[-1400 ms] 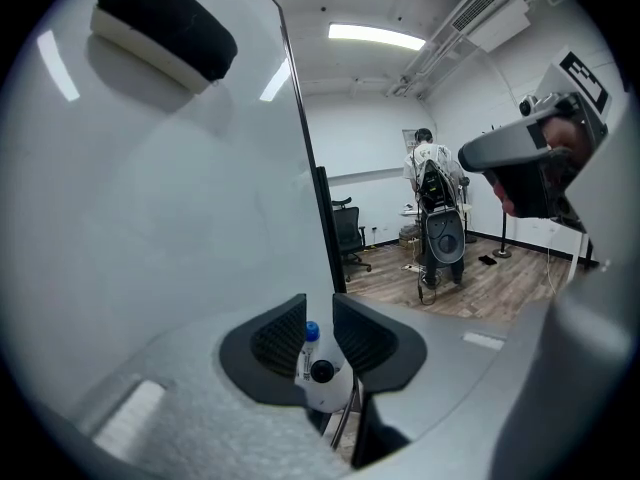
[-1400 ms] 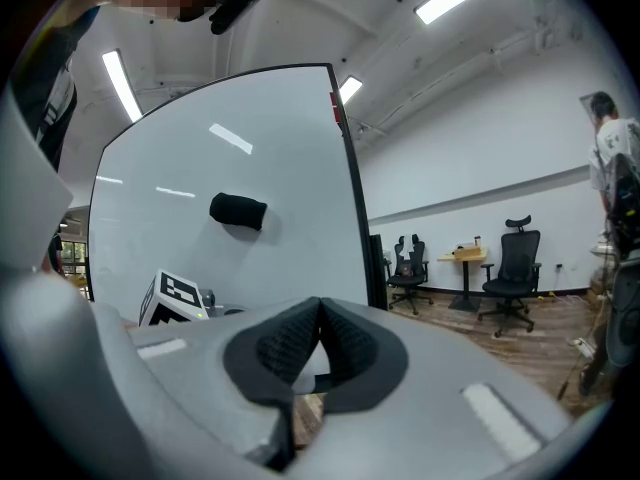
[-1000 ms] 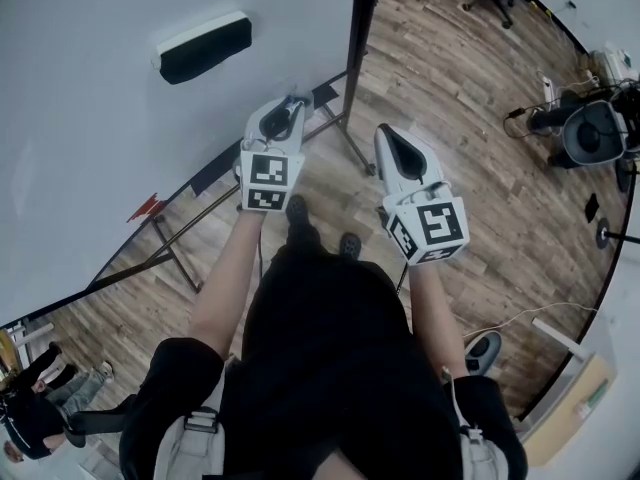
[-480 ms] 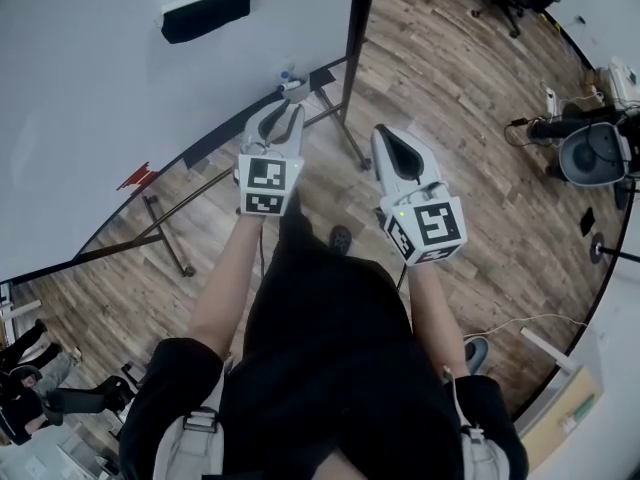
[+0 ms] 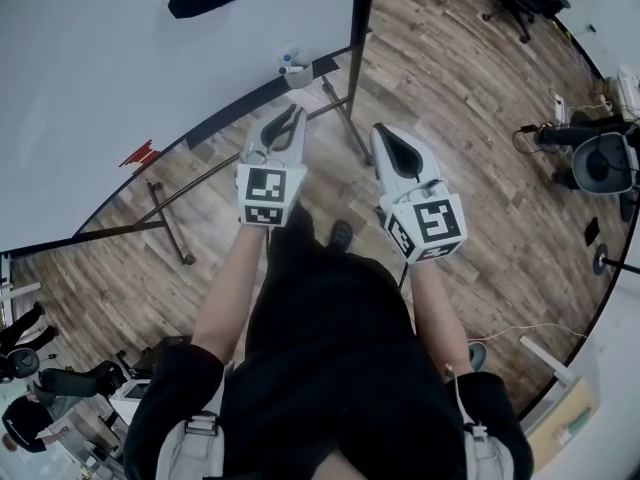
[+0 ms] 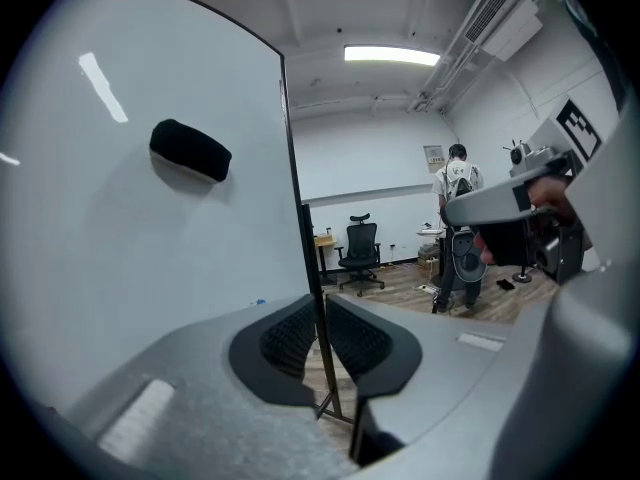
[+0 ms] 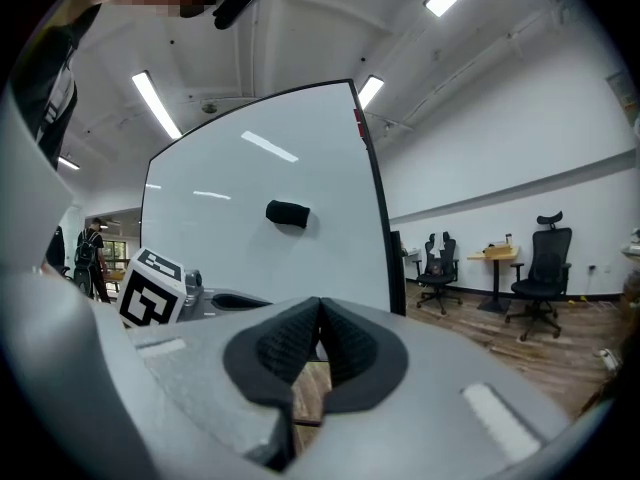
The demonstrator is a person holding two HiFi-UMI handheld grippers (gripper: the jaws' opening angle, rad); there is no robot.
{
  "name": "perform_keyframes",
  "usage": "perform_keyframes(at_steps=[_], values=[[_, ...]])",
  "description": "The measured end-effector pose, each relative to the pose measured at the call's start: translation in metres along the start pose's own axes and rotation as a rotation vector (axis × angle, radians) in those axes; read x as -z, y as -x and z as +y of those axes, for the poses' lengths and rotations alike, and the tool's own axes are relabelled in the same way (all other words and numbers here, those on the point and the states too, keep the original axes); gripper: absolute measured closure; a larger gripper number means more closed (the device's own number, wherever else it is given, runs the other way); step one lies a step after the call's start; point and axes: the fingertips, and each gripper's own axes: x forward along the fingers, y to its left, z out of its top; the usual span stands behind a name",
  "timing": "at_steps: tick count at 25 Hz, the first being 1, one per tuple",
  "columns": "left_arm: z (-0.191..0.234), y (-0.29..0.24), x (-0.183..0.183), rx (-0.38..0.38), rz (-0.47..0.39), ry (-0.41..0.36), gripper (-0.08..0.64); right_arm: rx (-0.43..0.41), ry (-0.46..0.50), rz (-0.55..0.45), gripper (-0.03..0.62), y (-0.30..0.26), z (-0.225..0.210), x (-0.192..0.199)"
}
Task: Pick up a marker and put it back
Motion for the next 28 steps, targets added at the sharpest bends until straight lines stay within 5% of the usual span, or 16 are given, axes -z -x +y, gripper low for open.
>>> perform_keyframes(at_steps=[9, 28], values=[[0.01, 0.04, -0.014, -0.023, -0.051, -0.002, 0.532, -0.041, 0.015, -0.037, 0.591, -0.006, 0.031, -0.009], [0.057, 0.161, -0.031, 0.077, -0.18, 0.076, 0.548, 0.03, 0.104, -0.038, 0.591, -0.002, 0.147, -0.025]])
